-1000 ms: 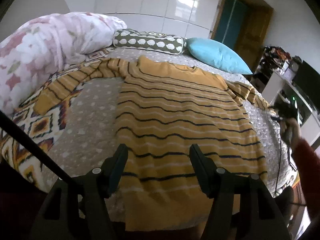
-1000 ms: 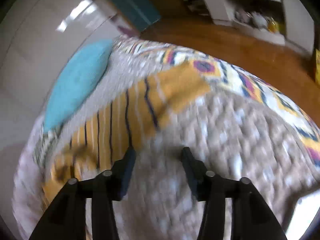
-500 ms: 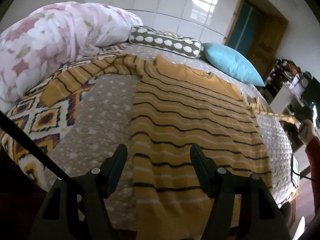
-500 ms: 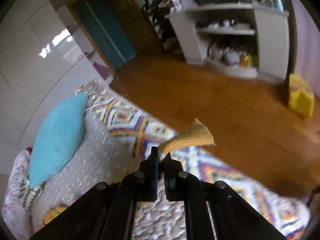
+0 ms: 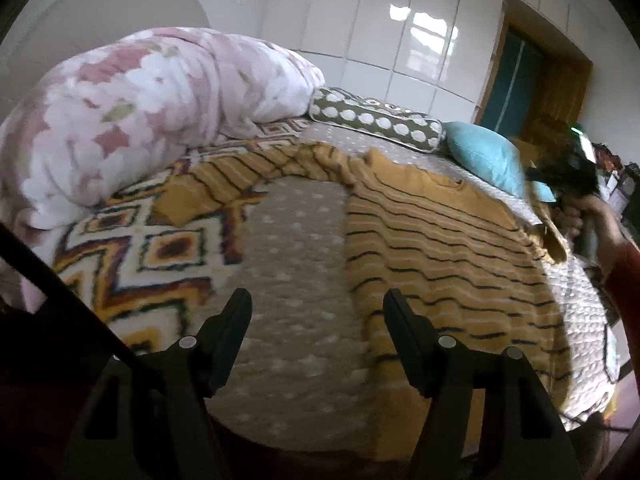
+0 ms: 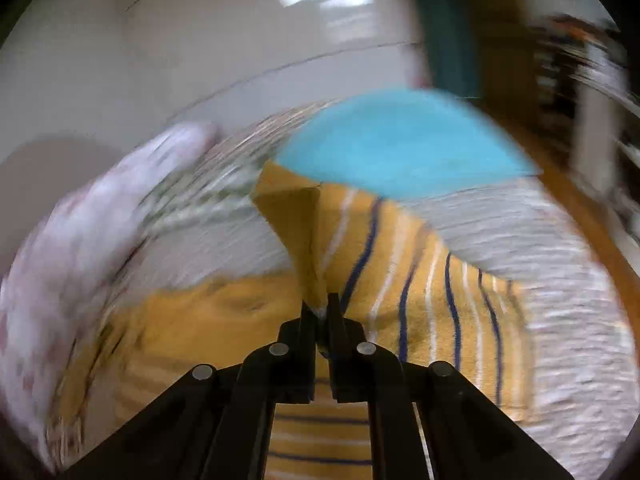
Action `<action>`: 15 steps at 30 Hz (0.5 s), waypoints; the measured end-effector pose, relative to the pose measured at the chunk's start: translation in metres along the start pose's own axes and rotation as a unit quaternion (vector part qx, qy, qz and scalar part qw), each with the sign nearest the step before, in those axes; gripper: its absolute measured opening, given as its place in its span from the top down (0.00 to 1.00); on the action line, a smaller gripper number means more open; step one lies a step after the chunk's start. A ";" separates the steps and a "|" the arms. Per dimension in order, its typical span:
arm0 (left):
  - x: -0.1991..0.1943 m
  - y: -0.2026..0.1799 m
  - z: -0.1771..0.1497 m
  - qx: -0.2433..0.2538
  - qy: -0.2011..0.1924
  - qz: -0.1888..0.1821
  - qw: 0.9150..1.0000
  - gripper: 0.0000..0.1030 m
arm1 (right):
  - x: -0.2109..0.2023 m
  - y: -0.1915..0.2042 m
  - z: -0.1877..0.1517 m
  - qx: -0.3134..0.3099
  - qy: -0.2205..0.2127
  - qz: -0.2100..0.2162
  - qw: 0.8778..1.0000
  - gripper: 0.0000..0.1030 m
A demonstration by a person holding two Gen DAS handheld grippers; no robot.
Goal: Fold small clothes
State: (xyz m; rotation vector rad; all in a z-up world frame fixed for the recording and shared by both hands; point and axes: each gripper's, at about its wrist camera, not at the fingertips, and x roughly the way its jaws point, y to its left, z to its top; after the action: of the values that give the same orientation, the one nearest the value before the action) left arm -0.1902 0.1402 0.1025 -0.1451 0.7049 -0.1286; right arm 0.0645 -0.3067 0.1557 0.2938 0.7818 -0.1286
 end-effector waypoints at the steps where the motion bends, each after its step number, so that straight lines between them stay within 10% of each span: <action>1: -0.003 0.005 -0.002 0.002 -0.004 0.006 1.000 0.35 | 0.018 0.032 -0.009 -0.021 0.018 0.016 0.999 0.94; 9: -0.016 0.055 -0.014 -0.031 -0.017 0.027 0.999 0.32 | 0.153 0.181 -0.092 -0.138 0.157 0.053 0.976 0.86; 15: -0.017 0.087 -0.019 -0.078 -0.019 0.029 0.996 0.32 | 0.133 0.218 -0.095 -0.152 0.147 0.123 0.970 0.71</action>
State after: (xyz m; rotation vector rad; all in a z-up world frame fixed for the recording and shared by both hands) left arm -0.2099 0.2264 0.0836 -0.2758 0.6797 -0.0151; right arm 0.1430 -0.0709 0.0439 0.1175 1.0362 0.2741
